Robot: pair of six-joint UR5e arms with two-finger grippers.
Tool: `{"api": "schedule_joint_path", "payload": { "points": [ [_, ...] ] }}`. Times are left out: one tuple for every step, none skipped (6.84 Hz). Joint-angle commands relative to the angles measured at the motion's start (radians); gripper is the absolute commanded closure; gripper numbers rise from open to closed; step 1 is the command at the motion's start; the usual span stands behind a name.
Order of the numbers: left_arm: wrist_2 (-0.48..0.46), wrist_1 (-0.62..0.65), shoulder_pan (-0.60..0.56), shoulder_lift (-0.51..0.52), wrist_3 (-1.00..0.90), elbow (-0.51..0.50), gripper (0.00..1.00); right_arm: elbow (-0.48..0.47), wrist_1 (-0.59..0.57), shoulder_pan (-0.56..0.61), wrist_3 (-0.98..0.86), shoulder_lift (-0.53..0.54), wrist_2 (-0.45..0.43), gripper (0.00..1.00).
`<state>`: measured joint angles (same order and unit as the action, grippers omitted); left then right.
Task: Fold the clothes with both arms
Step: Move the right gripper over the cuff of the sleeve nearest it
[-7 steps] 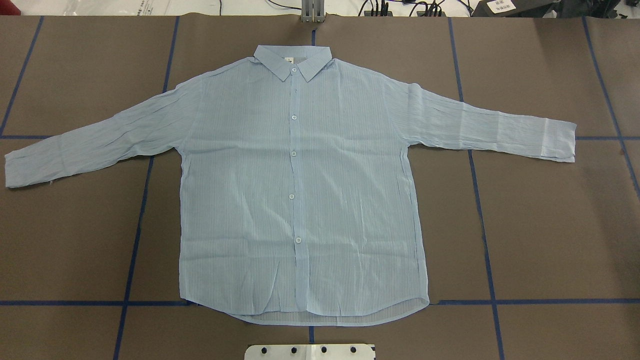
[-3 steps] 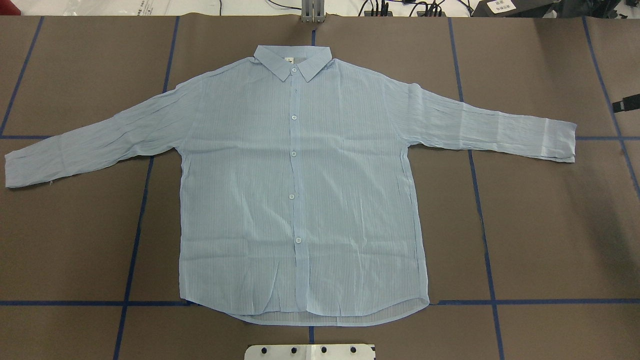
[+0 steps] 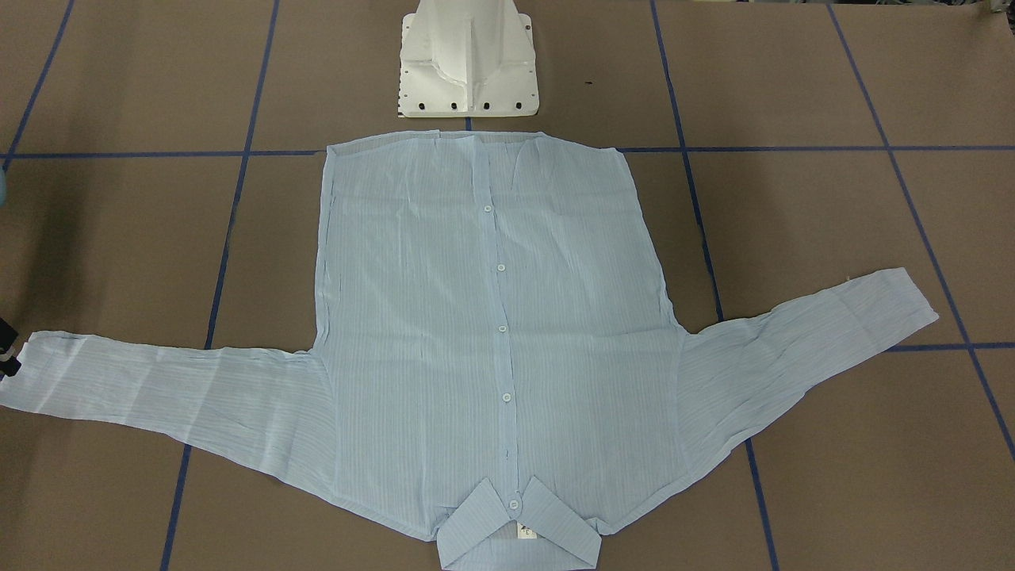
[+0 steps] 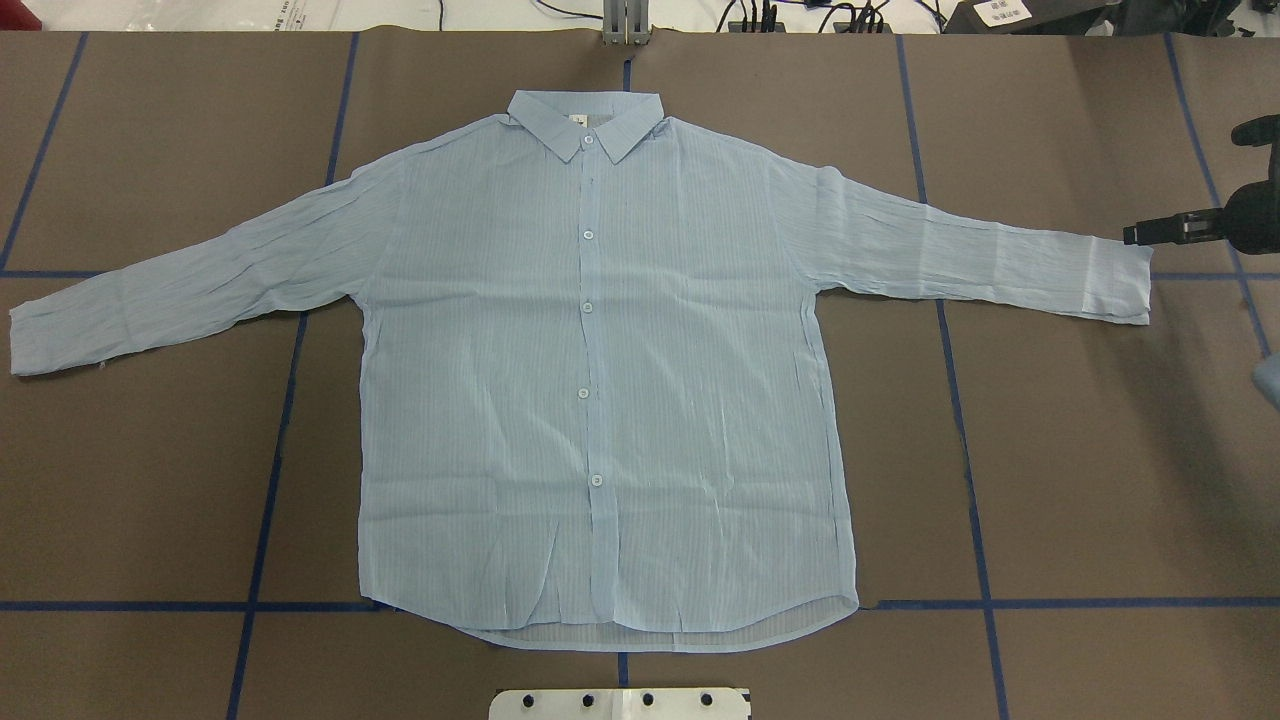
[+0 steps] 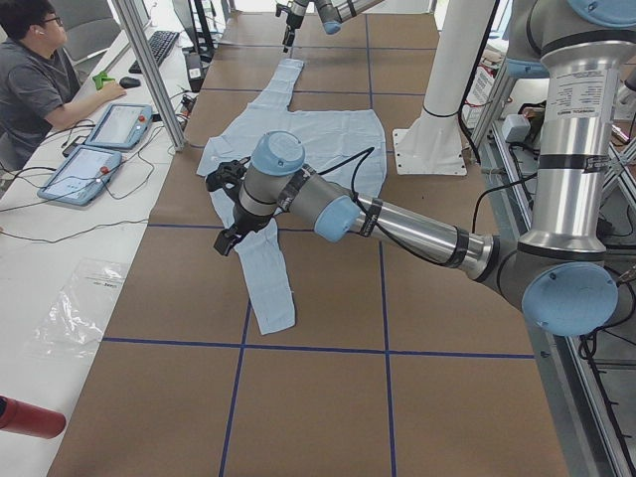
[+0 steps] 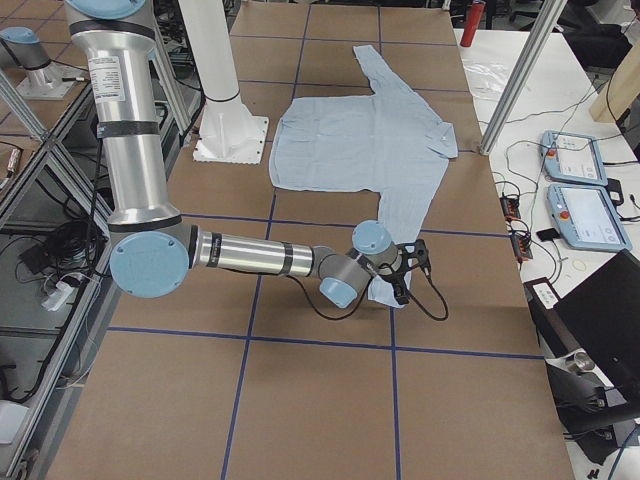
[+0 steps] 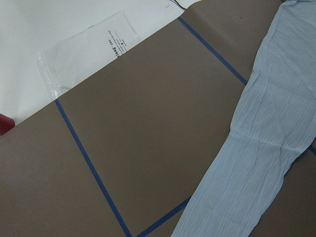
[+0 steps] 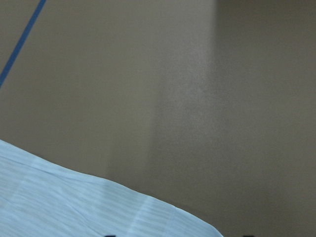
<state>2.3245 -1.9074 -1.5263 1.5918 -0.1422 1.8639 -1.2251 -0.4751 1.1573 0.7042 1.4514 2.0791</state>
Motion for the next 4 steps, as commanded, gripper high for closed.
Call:
{"api": "schedule_joint_path", "payload": {
  "points": [
    [-0.001,-0.018,0.000,-0.001,0.001,-0.008,0.00,0.068,0.041,-0.011,0.001,-0.003,-0.010,0.21],
    [-0.001,-0.018,0.000,-0.001,0.000,-0.008,0.00,0.085,0.041,-0.011,0.001,-0.005,-0.017,0.22],
    [-0.001,-0.018,0.000,-0.003,0.000,-0.008,0.00,0.090,0.040,-0.025,0.000,-0.005,-0.052,0.23],
    [-0.001,-0.019,0.000,-0.003,-0.002,-0.009,0.00,0.091,0.039,-0.031,0.000,-0.008,-0.054,0.25]
  ]
}}
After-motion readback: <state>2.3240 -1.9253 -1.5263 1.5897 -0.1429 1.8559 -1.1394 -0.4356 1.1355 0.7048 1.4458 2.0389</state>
